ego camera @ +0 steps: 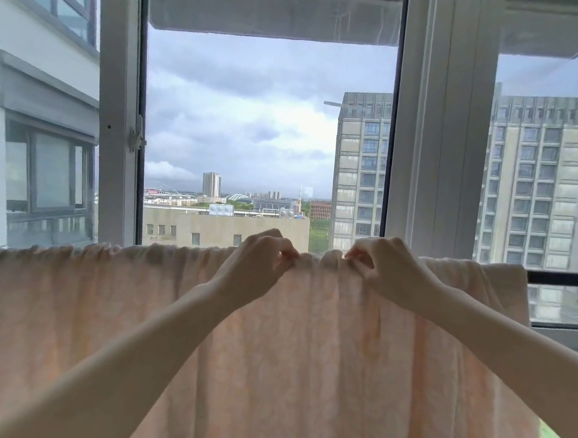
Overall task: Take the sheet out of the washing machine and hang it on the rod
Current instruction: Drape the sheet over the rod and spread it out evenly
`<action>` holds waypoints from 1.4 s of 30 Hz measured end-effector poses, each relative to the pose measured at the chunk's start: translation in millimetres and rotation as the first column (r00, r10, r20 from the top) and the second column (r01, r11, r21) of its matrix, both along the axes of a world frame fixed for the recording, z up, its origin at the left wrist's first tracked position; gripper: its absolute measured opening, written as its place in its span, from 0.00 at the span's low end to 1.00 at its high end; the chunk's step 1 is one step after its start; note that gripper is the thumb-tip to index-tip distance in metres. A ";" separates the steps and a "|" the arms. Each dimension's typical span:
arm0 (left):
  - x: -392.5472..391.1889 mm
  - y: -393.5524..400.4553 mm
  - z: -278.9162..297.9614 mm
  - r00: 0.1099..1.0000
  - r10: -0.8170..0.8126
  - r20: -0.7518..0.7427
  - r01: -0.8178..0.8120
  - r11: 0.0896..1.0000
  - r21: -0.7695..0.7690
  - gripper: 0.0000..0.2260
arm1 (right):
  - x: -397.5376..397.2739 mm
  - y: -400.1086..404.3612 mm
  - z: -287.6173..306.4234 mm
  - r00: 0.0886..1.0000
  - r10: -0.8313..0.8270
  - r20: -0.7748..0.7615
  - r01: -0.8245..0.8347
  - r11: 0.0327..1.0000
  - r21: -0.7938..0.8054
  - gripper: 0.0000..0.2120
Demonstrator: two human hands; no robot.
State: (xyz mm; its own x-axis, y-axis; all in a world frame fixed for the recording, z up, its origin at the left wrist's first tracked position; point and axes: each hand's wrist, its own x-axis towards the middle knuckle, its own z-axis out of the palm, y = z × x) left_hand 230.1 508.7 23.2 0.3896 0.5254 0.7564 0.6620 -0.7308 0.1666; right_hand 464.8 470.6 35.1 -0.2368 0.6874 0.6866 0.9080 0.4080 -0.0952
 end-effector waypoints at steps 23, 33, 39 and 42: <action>39.6 -0.8 12.9 0.998 -0.052 -0.026 0.052 0.999 0.004 0.09 | 43.9 -34.1 -12.0 0.956 -0.294 0.014 0.292 0.952 0.093 0.09; 78.2 -9.1 1.6 0.992 -0.124 -0.032 0.124 0.992 -0.003 0.07 | 82.8 -24.8 -15.1 0.984 -0.173 0.042 0.170 0.982 0.077 0.11; 87.2 -3.8 1.1 0.986 -0.001 0.165 0.023 0.991 -0.132 0.06 | 90.6 -7.1 -11.5 0.988 -0.151 -0.024 0.153 0.980 0.130 0.10; 89.7 -5.6 7.6 0.968 -0.004 0.252 0.048 0.984 -0.170 0.04 | 96.4 -1.6 0.2 0.983 -0.177 -0.042 0.181 0.976 0.124 0.12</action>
State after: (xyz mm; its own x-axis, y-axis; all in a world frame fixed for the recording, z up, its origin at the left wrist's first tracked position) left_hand 319.8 503.1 30.9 0.2155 0.6492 0.7294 0.5641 -0.6925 0.4497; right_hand 561.3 469.0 35.3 -0.0957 0.6235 0.7759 0.9650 0.2495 -0.0814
